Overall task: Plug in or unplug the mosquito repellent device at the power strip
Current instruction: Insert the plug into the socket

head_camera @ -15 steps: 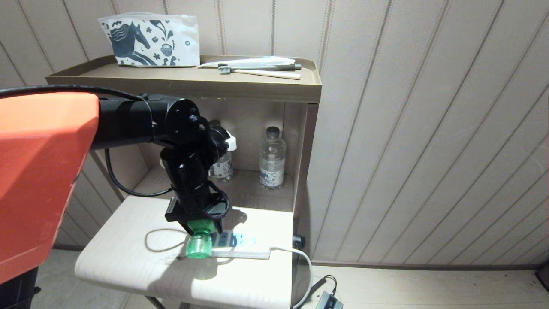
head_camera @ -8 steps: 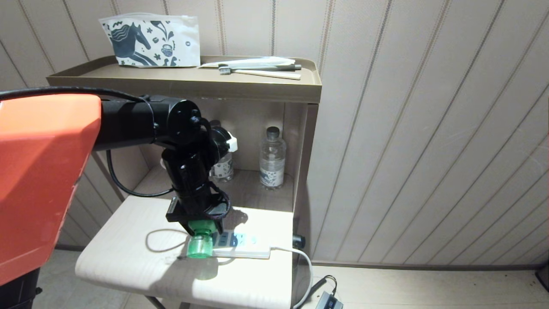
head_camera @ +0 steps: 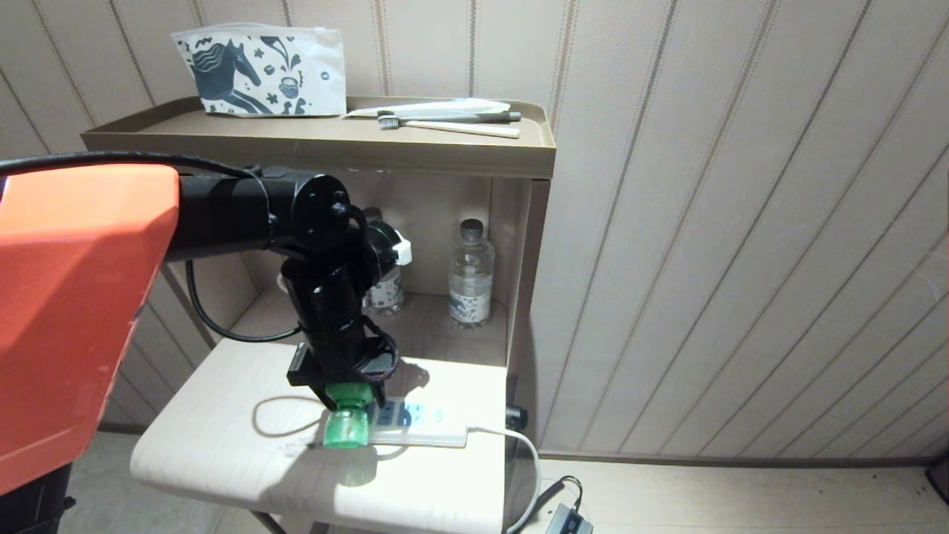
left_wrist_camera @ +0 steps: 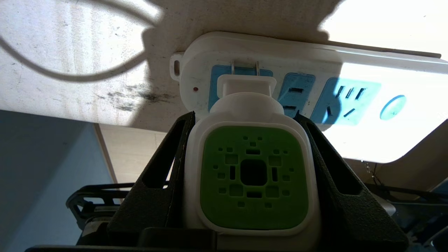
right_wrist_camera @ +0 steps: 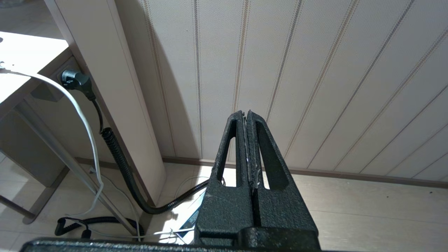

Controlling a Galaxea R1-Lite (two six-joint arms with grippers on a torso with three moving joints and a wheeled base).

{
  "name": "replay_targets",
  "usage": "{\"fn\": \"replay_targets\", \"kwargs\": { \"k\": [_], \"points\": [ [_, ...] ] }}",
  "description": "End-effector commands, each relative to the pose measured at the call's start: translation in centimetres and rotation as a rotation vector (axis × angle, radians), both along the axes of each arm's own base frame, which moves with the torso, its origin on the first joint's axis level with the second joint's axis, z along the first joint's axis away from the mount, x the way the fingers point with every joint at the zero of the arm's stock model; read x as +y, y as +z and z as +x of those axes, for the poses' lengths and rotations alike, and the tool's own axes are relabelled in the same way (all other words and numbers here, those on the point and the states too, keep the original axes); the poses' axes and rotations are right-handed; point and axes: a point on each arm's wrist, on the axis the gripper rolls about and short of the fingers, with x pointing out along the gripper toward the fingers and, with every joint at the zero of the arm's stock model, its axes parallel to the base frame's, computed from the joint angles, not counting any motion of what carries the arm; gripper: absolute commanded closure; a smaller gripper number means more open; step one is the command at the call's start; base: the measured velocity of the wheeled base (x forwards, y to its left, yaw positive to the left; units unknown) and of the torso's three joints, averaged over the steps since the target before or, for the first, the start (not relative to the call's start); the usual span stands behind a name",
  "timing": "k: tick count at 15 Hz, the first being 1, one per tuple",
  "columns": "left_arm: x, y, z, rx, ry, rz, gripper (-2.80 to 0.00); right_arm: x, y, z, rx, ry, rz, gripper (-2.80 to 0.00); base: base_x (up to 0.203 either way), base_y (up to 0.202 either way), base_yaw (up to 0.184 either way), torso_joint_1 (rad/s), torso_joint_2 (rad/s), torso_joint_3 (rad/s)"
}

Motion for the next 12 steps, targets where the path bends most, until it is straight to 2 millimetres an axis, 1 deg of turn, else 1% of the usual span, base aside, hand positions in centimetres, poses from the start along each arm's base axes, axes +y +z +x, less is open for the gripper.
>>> {"fn": "replay_targets", "kwargs": {
  "k": [1, 4, 7, 10, 12],
  "points": [
    [0.0, -0.2, 0.0, 0.012, 0.005, 0.008, 0.0, 0.0, 0.0, 0.0, -0.001, 0.001, 0.0, 0.0, 0.0, 0.0, 0.0, 0.0, 0.0, 0.0],
    [0.0, -0.3, 0.1, 0.011, 0.004, 0.007, 0.0, 0.0, 0.0, 0.0, -0.001, 0.001, 0.0, 0.0, 0.0, 0.0, 0.0, 0.0, 0.0, 0.0],
    [-0.2, -0.8, 0.4, 0.015, 0.003, 0.009, 0.0, 0.0, 0.0, 0.0, -0.001, 0.001, 0.0, 0.0, 0.0, 0.0, 0.0, 0.0, 0.0, 0.0],
    [-0.5, -1.8, 1.0, 0.016, 0.001, 0.012, 0.0, 0.0, 0.0, 0.0, -0.002, 0.001, 0.0, 0.0, 0.0, 0.0, 0.0, 0.0, 0.0, 0.0],
    [-0.5, -2.0, 1.2, 0.015, -0.001, 0.012, 0.0, 0.0, 0.0, 0.0, -0.001, 0.001, 0.0, 0.0, 0.0, 0.0, 0.0, 0.0, 0.0, 0.0]
  ]
}}
